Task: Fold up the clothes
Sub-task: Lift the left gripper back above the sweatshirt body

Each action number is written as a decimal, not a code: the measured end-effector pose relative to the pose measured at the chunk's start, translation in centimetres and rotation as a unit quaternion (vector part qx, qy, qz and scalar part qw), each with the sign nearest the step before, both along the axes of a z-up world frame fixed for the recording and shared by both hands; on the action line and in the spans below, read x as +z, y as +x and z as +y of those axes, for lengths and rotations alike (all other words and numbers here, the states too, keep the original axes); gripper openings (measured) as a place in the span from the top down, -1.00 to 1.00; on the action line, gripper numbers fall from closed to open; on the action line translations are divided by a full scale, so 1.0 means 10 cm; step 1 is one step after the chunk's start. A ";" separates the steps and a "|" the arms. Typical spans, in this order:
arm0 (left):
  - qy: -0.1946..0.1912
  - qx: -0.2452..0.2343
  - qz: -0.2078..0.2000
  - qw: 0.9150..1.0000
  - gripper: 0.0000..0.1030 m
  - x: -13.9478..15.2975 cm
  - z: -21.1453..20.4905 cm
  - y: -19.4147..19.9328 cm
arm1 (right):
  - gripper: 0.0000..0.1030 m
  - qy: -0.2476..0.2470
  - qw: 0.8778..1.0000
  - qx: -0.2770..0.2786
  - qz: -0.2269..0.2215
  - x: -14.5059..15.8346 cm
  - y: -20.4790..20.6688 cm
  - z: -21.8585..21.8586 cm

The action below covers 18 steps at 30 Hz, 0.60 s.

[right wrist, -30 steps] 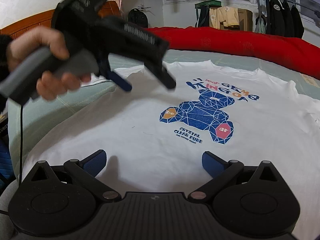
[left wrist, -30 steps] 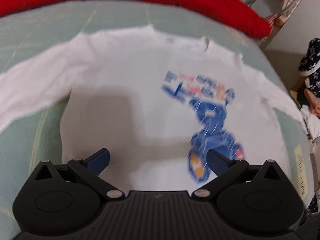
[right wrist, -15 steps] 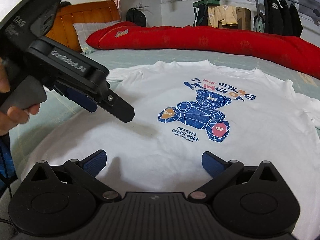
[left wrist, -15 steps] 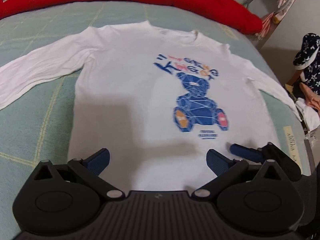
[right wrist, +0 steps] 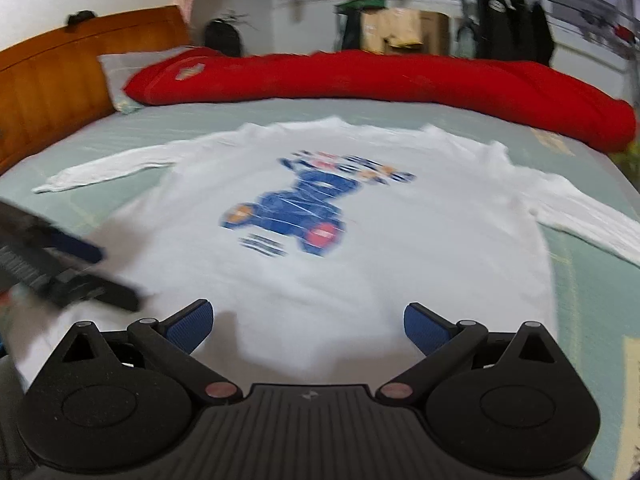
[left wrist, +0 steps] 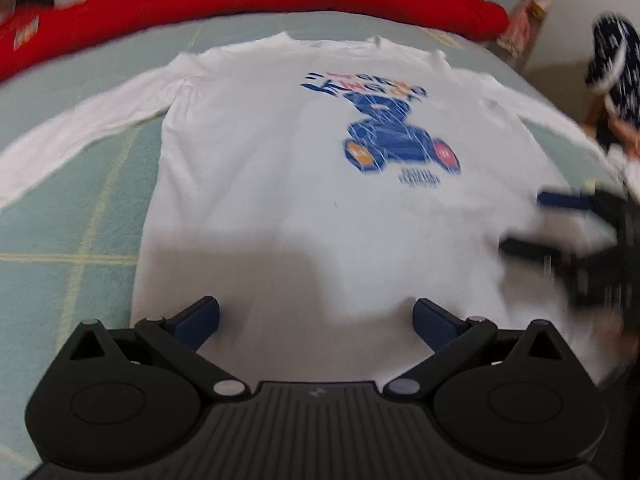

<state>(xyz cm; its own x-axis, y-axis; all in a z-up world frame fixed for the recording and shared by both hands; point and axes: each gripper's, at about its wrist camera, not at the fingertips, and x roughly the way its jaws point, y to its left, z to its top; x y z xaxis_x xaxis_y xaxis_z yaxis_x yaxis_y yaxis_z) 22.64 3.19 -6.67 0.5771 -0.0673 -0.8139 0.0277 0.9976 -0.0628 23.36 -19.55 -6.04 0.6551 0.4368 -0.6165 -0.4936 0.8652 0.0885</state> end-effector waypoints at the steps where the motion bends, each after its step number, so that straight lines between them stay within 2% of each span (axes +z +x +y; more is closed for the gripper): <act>1: 0.015 -0.008 -0.009 1.000 -0.98 0.02 -0.06 -0.07 | -1.00 0.001 1.000 -0.007 0.002 -0.01 0.01 -0.05; 5: 0.007 -0.060 -0.053 0.997 -0.99 0.07 -0.27 -0.30 | -1.00 0.007 1.000 -0.024 0.011 -0.04 0.05 -0.20; 8: -0.001 -0.094 -0.039 0.995 -0.99 -0.04 -0.42 -0.39 | -1.00 0.003 1.000 -0.024 0.016 -0.07 0.05 -0.24; 12: 0.022 -0.101 -0.049 0.993 -0.99 -0.06 -0.49 -0.60 | -1.00 -0.014 1.000 -0.021 0.012 -0.11 0.03 -0.22; 15: 0.032 -0.081 -0.073 0.994 -0.99 0.03 -0.43 -0.70 | -1.00 -0.006 1.000 -0.011 0.014 -0.08 0.00 -0.23; 18: 0.003 -0.028 -0.082 0.996 -0.99 0.00 -0.29 -0.70 | -1.00 0.007 1.000 0.015 0.011 -0.03 -0.07 -0.21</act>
